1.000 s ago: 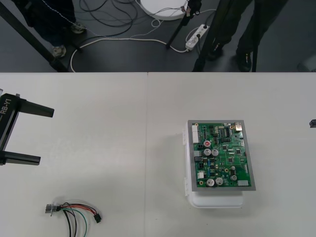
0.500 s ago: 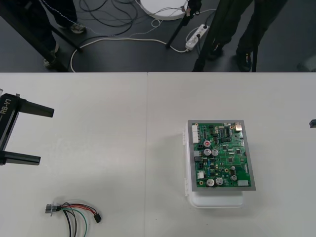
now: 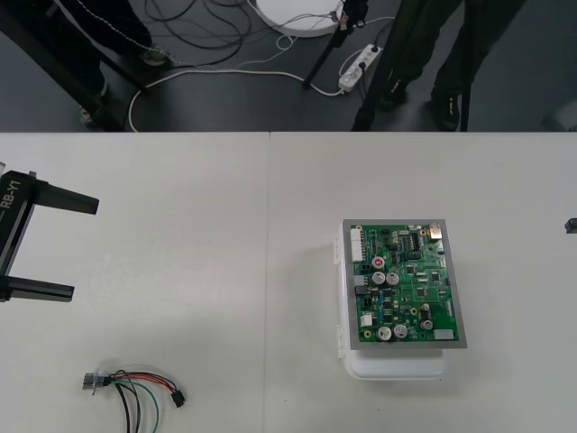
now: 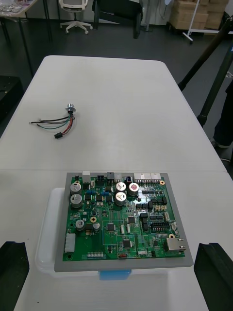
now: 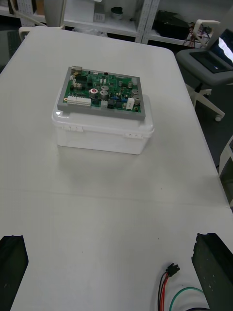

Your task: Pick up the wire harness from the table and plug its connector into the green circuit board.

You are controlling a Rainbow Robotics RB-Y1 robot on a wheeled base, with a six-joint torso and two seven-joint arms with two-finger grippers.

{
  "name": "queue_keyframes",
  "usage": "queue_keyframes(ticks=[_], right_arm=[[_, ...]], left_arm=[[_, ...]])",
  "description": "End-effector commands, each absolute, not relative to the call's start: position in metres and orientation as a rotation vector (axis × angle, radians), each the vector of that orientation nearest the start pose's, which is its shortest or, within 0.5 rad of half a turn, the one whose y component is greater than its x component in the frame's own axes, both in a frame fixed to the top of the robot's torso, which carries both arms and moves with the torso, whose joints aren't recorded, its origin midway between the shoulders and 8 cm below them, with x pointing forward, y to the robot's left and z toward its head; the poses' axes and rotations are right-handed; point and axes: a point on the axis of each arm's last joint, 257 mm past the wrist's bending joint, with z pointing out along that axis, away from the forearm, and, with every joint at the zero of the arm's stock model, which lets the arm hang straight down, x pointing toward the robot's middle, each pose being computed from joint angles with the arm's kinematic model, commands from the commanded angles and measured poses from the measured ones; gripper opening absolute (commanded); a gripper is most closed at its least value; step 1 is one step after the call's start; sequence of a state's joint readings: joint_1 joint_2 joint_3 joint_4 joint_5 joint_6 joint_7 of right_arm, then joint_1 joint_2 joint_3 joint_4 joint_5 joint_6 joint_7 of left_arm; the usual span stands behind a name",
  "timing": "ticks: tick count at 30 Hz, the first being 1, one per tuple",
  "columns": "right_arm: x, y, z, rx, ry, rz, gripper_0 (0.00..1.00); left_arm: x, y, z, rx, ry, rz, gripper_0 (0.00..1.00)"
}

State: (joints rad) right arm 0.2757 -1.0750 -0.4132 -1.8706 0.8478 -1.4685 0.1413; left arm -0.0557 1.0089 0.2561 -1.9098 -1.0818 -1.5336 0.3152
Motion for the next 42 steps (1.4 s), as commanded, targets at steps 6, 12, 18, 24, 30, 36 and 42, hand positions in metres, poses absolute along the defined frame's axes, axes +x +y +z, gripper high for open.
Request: queue_keyframes(ticks=[6,12,18,24,30,36,42], right_arm=[[0.271,-0.27,-0.091,-1.57,1.292,0.628,1.0],[0.271,-0.27,-0.091,-1.57,1.292,0.628,1.0],[0.262,-0.267,-0.11,-1.556,1.332,0.687,1.0],[0.262,-0.266,-0.11,-1.565,1.332,0.694,1.0],[0.264,-0.265,-0.109,-1.56,1.328,0.682,1.0],[0.272,-0.266,-0.105,-1.501,1.331,0.688,1.0],[0.275,-0.267,-0.098,-1.434,1.321,0.728,1.0]], left_arm=[[0.296,0.228,-0.09,1.637,1.541,-0.732,1.0],[0.296,0.228,-0.09,1.637,1.541,-0.732,1.0],[0.296,0.228,-0.09,1.637,1.541,-0.732,1.0],[0.296,0.228,-0.09,1.637,1.541,-0.732,1.0],[0.296,0.228,-0.09,1.637,1.541,-0.732,1.0],[0.288,0.224,-0.116,1.575,1.589,-0.826,1.0],[0.289,0.225,-0.116,1.577,1.593,-0.816,1.0]])
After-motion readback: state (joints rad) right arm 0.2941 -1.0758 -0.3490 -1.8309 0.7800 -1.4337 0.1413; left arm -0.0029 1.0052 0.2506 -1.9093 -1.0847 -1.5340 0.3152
